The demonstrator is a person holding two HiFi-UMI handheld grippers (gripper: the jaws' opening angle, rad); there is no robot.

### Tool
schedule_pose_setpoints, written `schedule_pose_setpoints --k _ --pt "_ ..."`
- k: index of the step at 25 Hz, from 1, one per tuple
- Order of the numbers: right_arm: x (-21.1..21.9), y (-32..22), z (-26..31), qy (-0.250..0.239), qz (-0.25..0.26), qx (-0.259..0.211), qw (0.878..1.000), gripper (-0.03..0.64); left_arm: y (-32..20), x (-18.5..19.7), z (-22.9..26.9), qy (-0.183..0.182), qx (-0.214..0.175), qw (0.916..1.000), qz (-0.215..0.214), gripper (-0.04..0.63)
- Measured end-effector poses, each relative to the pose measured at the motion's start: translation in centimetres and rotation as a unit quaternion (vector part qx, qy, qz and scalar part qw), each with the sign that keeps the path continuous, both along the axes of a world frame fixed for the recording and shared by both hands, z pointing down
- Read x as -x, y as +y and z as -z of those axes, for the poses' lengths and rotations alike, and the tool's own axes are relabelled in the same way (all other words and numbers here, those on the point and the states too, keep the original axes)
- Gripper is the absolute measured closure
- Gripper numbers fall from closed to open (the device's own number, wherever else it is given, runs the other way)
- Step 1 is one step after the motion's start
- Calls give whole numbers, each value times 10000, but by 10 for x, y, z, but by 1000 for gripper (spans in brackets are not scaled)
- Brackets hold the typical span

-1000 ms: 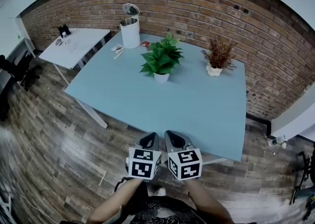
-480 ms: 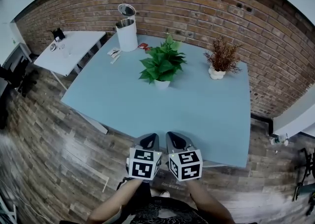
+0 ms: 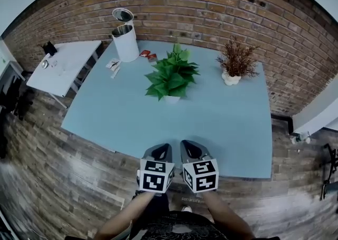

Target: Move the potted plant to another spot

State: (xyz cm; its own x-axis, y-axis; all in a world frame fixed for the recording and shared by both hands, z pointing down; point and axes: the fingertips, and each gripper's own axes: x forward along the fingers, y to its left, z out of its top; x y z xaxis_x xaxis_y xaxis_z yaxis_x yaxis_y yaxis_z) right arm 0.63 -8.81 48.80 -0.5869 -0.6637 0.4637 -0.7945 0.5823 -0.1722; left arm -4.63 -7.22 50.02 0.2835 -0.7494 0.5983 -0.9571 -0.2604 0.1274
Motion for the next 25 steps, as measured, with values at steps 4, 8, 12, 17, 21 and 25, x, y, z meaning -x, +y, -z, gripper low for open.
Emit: schedule_pose_setpoints --k 4,8,12,17,21,25 --pt "11 -16 -2 89 -157 30 9998 611 -17 12 1 -38 -1 9998 -180 598" --pt "26 -28 -2 145 -303 84 9994 604 -28 29 2 -35 68 9995 -312 598" --pt "42 -38 -1 199 -409 76 9989 592 -38 44 1 25 105 9991 -406 598" --pt "56 -53 -2 260 -608 48 9978 588 -53 57 2 109 79 9982 -582 598" --pt "66 -65 -5 385 -753 26 9964 569 -62 71 4 141 17 9975 -690 598" --pt "73 -76 -6 509 -923 -36 9944 543 -66 79 0 199 61 9963 -832 598"
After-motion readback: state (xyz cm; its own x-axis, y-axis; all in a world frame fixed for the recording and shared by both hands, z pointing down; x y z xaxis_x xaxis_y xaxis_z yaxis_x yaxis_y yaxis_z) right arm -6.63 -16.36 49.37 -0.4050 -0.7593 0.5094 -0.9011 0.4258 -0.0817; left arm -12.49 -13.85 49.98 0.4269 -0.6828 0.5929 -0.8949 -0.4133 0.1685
